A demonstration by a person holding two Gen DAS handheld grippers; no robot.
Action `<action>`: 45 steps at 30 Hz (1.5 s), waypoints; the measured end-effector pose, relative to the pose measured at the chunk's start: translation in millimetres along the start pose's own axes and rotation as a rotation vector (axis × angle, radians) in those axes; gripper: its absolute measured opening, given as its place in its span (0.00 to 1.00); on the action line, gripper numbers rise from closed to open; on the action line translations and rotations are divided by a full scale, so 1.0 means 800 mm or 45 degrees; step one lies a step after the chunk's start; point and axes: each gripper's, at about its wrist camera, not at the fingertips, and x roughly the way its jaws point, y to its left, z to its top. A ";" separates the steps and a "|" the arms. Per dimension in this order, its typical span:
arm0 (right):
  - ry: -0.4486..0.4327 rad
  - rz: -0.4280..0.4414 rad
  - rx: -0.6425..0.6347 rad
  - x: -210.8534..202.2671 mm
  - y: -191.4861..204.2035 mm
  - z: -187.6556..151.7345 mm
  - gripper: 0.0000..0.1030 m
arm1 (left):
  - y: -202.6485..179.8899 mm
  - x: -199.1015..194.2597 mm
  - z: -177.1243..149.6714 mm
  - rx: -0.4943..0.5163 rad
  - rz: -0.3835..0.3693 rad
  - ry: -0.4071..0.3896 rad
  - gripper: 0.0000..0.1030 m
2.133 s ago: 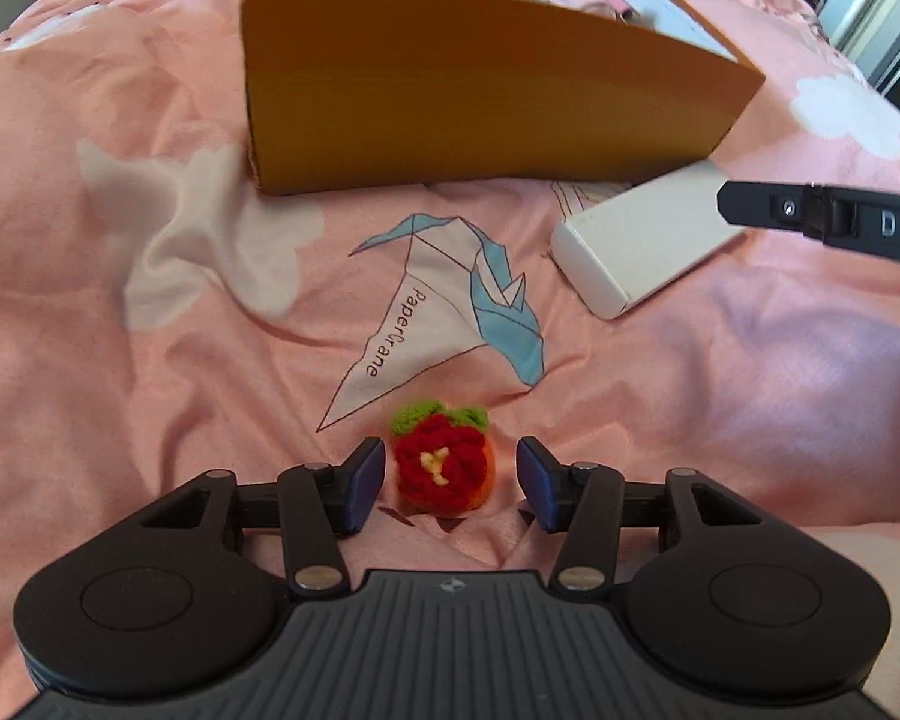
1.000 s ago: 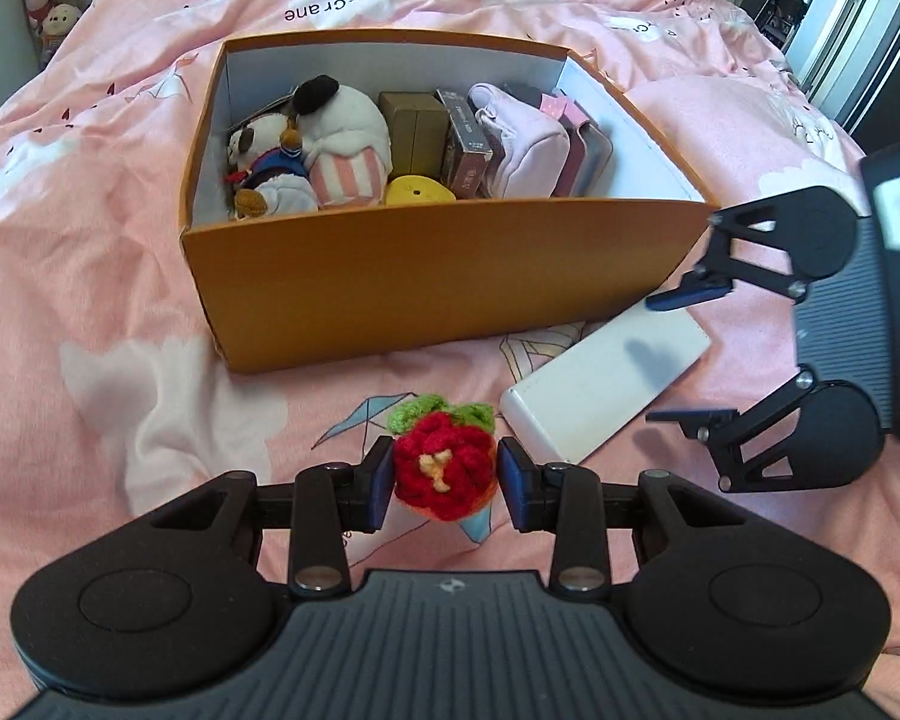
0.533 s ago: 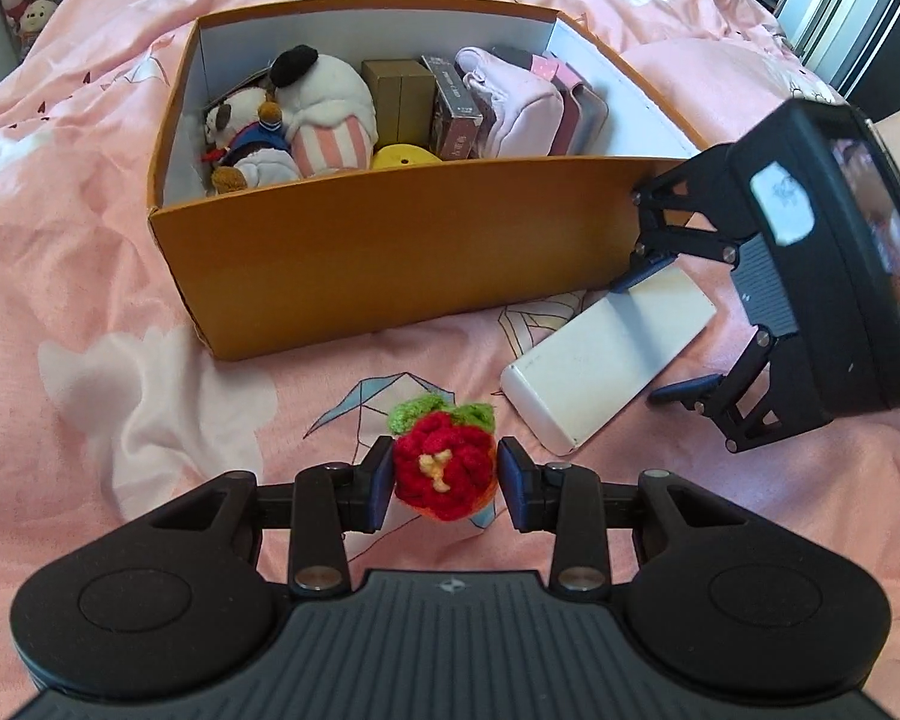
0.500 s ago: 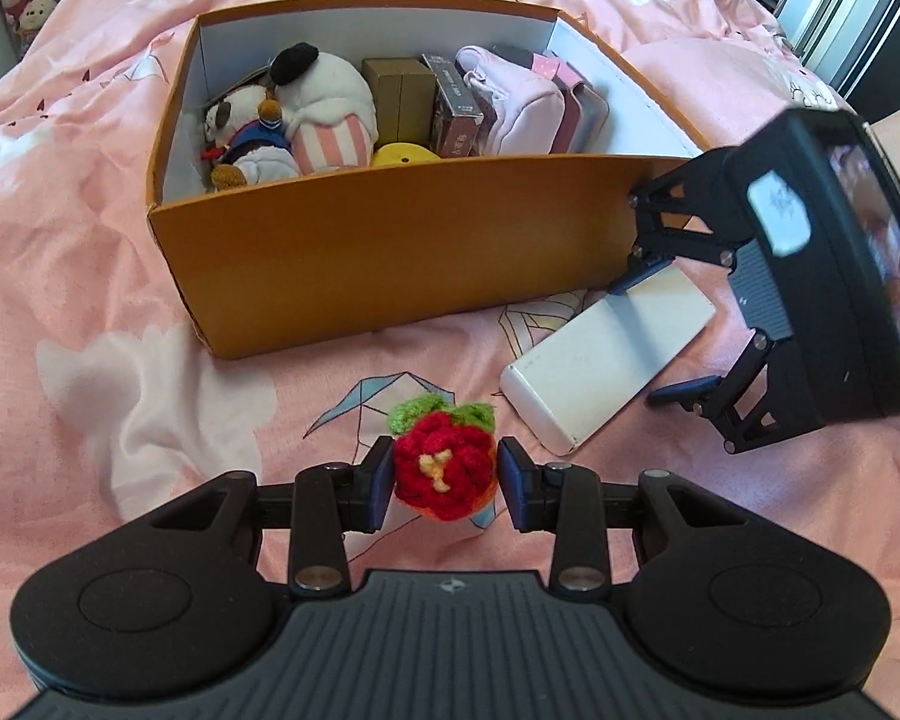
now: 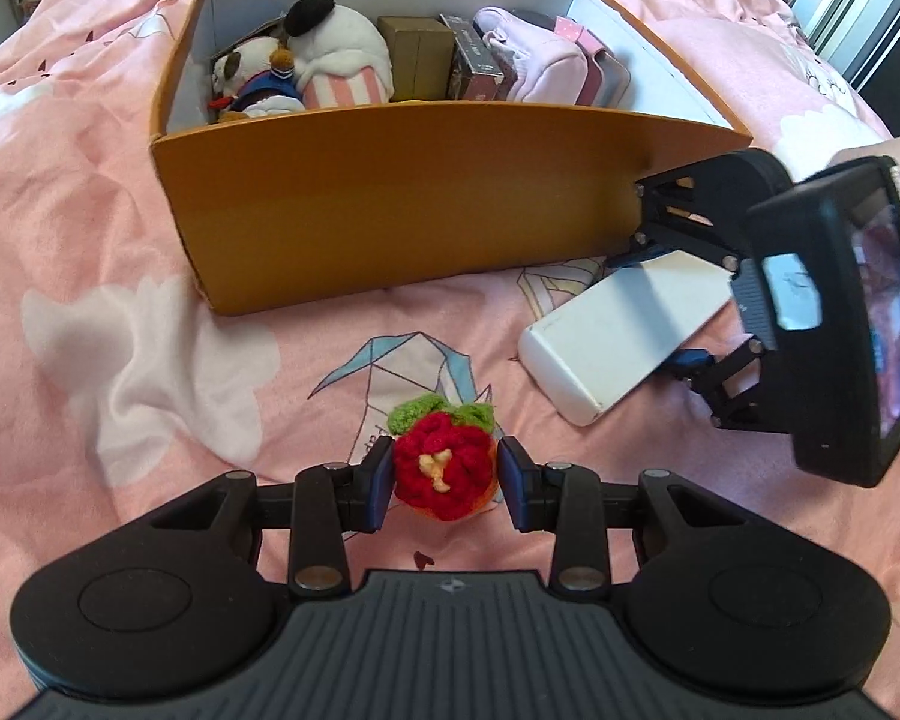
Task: Organize objects
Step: 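Lift the white case and strawberry and carry both over the shoebox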
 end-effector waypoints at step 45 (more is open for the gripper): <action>-0.177 -0.255 0.324 -0.222 -0.109 -0.019 0.27 | 0.010 -0.126 0.070 -0.032 -0.081 -0.406 0.40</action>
